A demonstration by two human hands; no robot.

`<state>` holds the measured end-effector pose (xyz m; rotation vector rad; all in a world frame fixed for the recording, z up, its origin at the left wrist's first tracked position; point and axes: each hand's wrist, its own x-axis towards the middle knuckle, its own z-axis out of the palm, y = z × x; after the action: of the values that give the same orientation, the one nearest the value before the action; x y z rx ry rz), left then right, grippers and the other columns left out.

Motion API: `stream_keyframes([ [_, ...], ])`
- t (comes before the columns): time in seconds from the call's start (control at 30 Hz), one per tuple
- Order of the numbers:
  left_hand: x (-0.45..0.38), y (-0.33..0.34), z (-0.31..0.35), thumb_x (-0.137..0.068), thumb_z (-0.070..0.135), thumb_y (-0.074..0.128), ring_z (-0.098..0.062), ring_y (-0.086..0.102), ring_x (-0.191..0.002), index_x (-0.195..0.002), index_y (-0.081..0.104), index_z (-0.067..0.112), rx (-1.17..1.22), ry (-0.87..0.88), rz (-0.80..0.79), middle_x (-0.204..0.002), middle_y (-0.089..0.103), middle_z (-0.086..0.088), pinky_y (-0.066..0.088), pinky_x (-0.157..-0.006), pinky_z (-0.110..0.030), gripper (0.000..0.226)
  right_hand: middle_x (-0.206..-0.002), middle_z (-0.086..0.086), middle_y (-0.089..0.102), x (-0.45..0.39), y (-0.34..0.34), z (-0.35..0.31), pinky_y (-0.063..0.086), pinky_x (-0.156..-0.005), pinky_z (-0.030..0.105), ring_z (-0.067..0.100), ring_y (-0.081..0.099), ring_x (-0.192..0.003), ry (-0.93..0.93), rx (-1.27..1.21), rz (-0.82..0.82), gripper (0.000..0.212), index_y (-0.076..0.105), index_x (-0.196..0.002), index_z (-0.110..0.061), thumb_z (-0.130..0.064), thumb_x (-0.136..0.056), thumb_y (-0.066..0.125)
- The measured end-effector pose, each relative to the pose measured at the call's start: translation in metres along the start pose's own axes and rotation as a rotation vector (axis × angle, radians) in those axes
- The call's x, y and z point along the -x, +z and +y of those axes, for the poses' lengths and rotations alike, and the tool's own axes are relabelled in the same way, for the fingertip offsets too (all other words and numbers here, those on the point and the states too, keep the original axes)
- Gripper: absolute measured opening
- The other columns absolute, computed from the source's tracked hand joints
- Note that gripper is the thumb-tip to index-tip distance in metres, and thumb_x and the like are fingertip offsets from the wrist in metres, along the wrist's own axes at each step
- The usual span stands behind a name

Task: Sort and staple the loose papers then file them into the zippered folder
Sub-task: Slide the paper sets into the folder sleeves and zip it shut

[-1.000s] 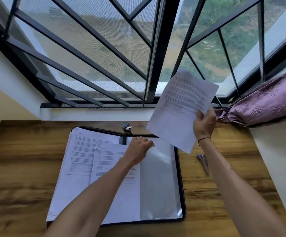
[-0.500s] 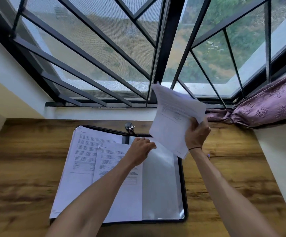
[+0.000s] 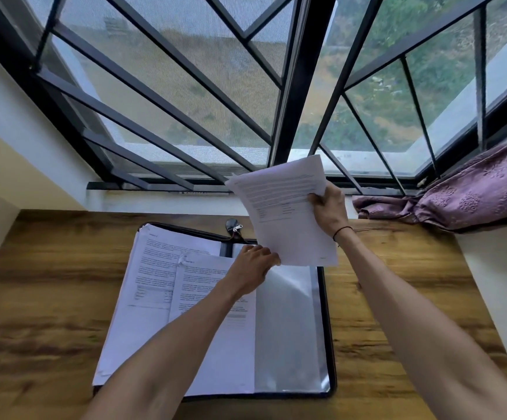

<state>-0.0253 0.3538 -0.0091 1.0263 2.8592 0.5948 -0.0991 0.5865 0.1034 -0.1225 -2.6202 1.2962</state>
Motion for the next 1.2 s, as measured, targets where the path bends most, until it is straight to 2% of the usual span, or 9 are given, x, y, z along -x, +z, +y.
stream_keyframes([
  [0.1,-0.003,-0.001,0.0,-0.089,0.002,0.06,-0.025,0.063,-0.099,-0.11,0.066,0.028,-0.015,0.005,-0.004,-0.1,0.069,0.003,0.047,-0.088,-0.044,0.034,-0.087,-0.003,0.067,-0.003,0.006,0.0,0.049,-0.071,0.035,0.018,0.062,-0.084,0.027,-0.036,-0.054,0.03,0.062,-0.09,-0.025,0.003,-0.083,0.054],
  [0.2,-0.006,0.001,-0.001,-0.092,0.006,0.057,-0.026,0.062,-0.096,-0.108,0.067,0.025,-0.016,0.007,0.017,-0.098,0.068,0.002,0.045,-0.085,-0.041,0.027,-0.087,-0.003,0.066,-0.008,0.012,0.003,0.045,-0.069,0.029,0.015,0.06,-0.084,0.045,-0.043,-0.082,0.035,0.062,-0.093,-0.028,0.005,-0.084,0.055],
  [0.3,-0.009,0.003,-0.001,-0.1,0.021,0.054,-0.025,0.062,-0.097,-0.107,0.066,0.024,-0.003,0.029,0.03,-0.1,0.069,0.002,0.046,-0.086,-0.04,0.015,-0.089,-0.004,0.067,-0.013,0.017,0.003,0.045,-0.067,0.023,0.015,0.061,-0.085,0.061,-0.054,-0.106,0.035,0.062,-0.095,-0.028,0.004,-0.085,0.054],
  [0.4,-0.012,0.005,0.001,-0.1,0.037,0.057,-0.023,0.063,-0.1,-0.106,0.067,0.026,0.021,0.032,0.04,-0.102,0.071,0.005,0.045,-0.089,-0.039,0.016,-0.09,-0.004,0.067,-0.015,0.021,0.001,0.044,-0.066,0.013,0.014,0.062,-0.085,0.038,-0.061,-0.115,0.035,0.063,-0.095,-0.026,0.006,-0.085,0.054],
  [0.57,-0.021,0.004,0.016,-0.096,0.041,0.064,-0.024,0.064,-0.1,-0.108,0.072,0.027,0.109,0.019,0.028,-0.103,0.073,0.005,0.046,-0.087,-0.041,0.02,-0.092,0.009,0.069,-0.02,0.031,0.001,0.05,-0.071,0.035,0.027,0.065,-0.088,0.03,-0.045,-0.117,0.021,0.066,-0.093,-0.015,-0.001,-0.085,0.054],
  [0.67,-0.027,0.003,0.028,-0.099,0.037,0.063,-0.021,0.062,-0.104,-0.111,0.071,0.027,0.17,-0.002,0.018,-0.108,0.073,0.005,0.045,-0.09,-0.041,0.018,-0.09,-0.003,0.065,-0.02,0.041,-0.003,0.052,-0.076,0.035,0.023,0.064,-0.091,0.02,-0.073,-0.133,0.023,0.068,-0.098,-0.01,0.004,-0.086,0.053],
  [0.8,-0.035,0.0,0.044,-0.1,0.032,0.06,-0.019,0.06,-0.109,-0.117,0.069,0.026,0.228,-0.035,-0.009,-0.114,0.073,0.007,0.043,-0.092,-0.039,0.02,-0.098,0.001,0.069,-0.021,0.057,-0.006,0.053,-0.081,0.031,0.021,0.066,-0.097,0.057,-0.122,-0.17,0.034,0.068,-0.101,-0.019,0.007,-0.086,0.052],
  [0.93,-0.041,-0.002,0.052,-0.101,0.022,0.058,-0.023,0.061,-0.107,-0.113,0.071,0.024,0.237,-0.067,0.012,-0.119,0.072,0.007,0.046,-0.084,-0.042,0.018,-0.09,-0.003,0.069,-0.02,0.071,-0.006,0.05,-0.074,0.027,0.013,0.064,-0.088,0.104,-0.173,-0.155,0.034,0.066,-0.092,-0.02,0.01,-0.084,0.053],
  [1.2,-0.048,-0.003,0.066,-0.097,0.032,0.061,-0.022,0.059,-0.094,-0.093,0.065,0.02,0.305,-0.171,0.118,-0.1,0.068,0.005,0.049,-0.077,-0.042,0.014,-0.077,-0.008,0.064,-0.026,0.085,-0.002,0.049,-0.066,0.026,0.005,0.059,-0.073,0.199,-0.221,-0.091,0.034,0.062,-0.077,-0.024,0.008,-0.083,0.053],
])
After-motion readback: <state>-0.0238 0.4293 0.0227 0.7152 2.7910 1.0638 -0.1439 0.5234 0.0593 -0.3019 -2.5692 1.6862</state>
